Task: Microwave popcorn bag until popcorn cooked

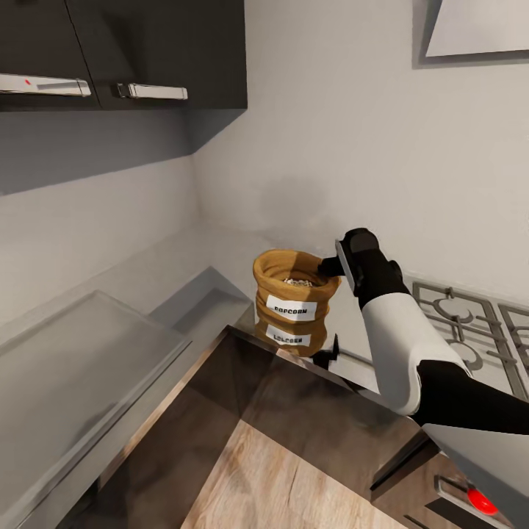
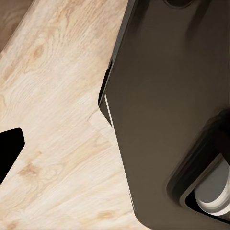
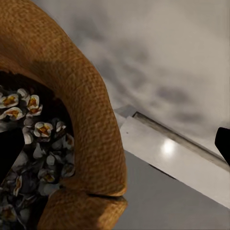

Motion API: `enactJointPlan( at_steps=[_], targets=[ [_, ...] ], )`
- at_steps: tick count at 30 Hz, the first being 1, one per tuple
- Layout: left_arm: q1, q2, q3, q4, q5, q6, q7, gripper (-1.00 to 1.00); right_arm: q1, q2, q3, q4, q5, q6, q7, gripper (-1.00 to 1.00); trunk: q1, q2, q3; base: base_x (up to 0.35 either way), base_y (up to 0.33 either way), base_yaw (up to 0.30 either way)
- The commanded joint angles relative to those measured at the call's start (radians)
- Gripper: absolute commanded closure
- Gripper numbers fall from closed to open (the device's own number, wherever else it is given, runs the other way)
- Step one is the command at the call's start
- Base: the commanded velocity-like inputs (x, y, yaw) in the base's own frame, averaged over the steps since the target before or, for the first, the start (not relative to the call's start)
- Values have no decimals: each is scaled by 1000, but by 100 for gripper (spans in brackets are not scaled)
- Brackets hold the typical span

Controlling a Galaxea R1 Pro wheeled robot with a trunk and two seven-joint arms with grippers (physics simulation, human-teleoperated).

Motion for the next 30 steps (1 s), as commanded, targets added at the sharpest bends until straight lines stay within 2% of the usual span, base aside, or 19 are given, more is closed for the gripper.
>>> enactJointPlan(
  at_steps=[1,10,21,30],
  targets=[
    [0,0,1,1,3,-3,2,-100,-1,1,-5,0,5,3,4,-100,0,-1,-1,0,0,0],
    [0,0,1,1,2,-4,1,-100,-1,1,-5,0,5,3,3,-100,0,-1,-1,-93,0,0],
    [0,0,0,1,1,-4,1,-100,-1,4,-5,2,4,3,2,-100,0,-1,-1,-9,0,0],
    [0,0,0,1,1,-4,1,-100,-1,2,-6,90,4,3,2,-100,0,-1,-1,0,0,0]
  ],
)
